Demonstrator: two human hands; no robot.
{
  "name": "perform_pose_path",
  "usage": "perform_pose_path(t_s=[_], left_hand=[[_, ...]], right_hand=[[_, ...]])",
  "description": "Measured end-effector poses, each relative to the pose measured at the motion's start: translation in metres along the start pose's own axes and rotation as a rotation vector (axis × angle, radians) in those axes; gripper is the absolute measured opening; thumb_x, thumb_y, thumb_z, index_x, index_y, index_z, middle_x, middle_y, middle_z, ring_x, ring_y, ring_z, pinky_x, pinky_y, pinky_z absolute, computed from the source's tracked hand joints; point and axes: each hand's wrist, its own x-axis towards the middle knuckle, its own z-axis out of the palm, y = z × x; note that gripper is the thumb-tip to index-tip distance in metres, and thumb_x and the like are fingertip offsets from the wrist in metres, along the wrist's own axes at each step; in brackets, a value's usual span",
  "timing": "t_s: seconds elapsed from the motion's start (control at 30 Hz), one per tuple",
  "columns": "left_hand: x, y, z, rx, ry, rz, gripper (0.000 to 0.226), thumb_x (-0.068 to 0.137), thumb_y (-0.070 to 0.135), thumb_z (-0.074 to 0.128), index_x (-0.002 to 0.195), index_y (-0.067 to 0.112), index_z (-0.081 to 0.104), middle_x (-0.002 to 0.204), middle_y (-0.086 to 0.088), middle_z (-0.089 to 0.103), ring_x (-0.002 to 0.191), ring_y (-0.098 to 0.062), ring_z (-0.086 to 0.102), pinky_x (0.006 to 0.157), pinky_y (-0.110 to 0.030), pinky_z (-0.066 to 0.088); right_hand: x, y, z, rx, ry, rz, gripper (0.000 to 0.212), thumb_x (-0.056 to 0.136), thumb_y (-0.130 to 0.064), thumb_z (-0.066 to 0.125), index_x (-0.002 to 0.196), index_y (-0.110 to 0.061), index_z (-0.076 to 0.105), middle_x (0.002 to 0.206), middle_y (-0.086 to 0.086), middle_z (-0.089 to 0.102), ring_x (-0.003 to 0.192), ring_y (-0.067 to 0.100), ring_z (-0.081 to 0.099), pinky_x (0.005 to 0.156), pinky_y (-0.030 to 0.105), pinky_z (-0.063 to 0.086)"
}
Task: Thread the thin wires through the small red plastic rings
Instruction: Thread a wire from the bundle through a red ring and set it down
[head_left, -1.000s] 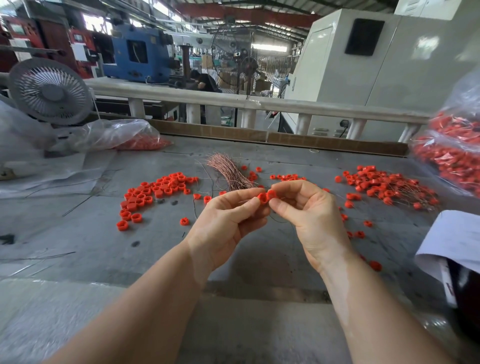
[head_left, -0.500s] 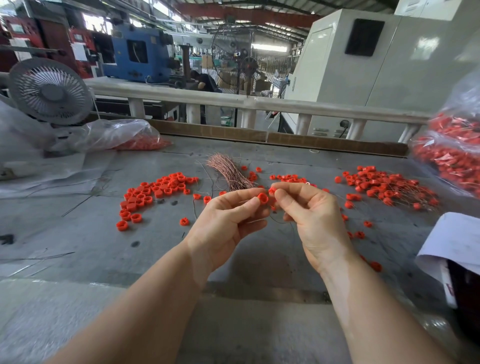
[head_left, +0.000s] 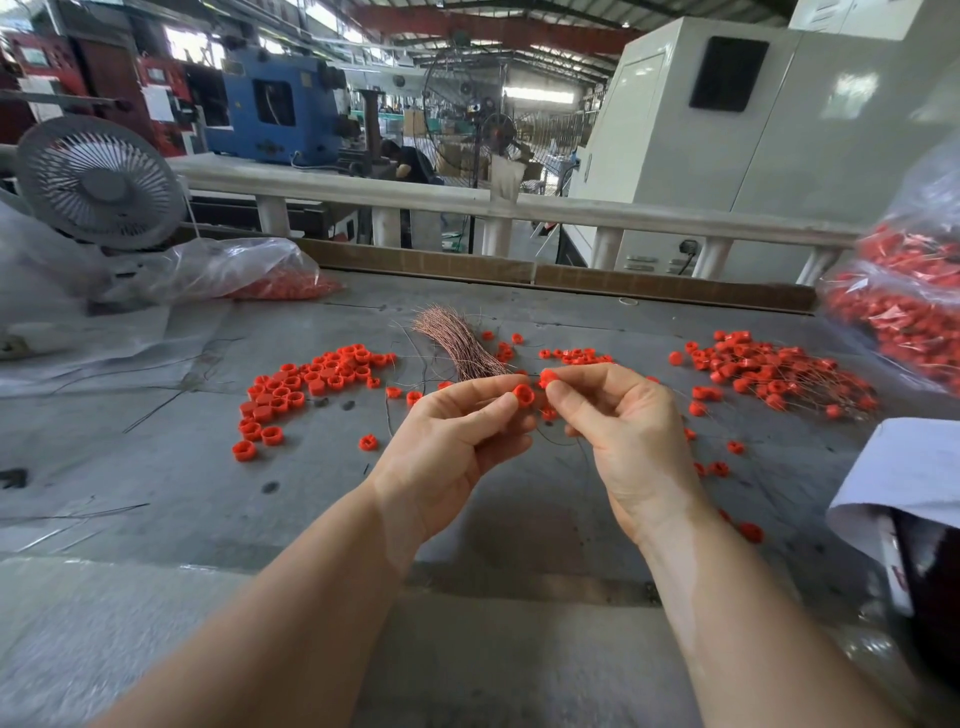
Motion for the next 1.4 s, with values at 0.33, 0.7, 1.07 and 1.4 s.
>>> perform_pose_path(t_s=[0.33,0.7,1.07,1.4], left_hand=[[-0.0003,-0.0004,0.0002,0.013,0.000,0.010,0.015,0.082,0.003,0.056,0.089,0.008,0.068,0.069,-0.002,0.070,0.061,-0.007,0.065,0.058,-0.020,0.056],[0.0000,0.0006,0.0001,0.023,-0.015,-0.002,0.017,0.085,0.002,0.053,0.092,0.008,0.067,0.071,-0.002,0.070,0.061,-0.007,0.065,0.059,-0.020,0.056],[-0.0002,-0.0006,0.0002,0.007,0.002,-0.016,0.015,0.081,0.003,0.057,0.087,0.009,0.070,0.075,-0.004,0.071,0.061,-0.008,0.066,0.057,-0.021,0.056],[-0.0014,0.0002,0.0034,-0.027,0.024,0.008,0.018,0.084,-0.003,0.053,0.088,0.005,0.068,0.072,-0.006,0.070,0.060,-0.009,0.066,0.060,-0.019,0.056]], right_hand=[[-0.0010,0.0001,-0.0012,-0.037,0.001,-0.028,0.024,0.075,-0.008,0.074,0.073,-0.032,0.073,0.075,-0.003,0.072,0.075,0.012,0.064,0.074,0.025,0.051],[-0.0005,0.0002,0.0000,-0.087,-0.009,-0.028,0.028,0.076,-0.007,0.073,0.075,-0.035,0.073,0.076,-0.007,0.073,0.075,0.008,0.066,0.072,0.018,0.050],[-0.0010,-0.0027,-0.0012,0.138,0.012,0.158,0.016,0.084,-0.005,0.061,0.077,-0.018,0.067,0.070,-0.004,0.070,0.060,0.001,0.056,0.050,0.013,0.040],[-0.0018,-0.0015,-0.0027,0.068,0.007,0.116,0.012,0.082,-0.009,0.065,0.076,-0.020,0.067,0.070,-0.005,0.068,0.063,0.004,0.056,0.051,0.014,0.041]])
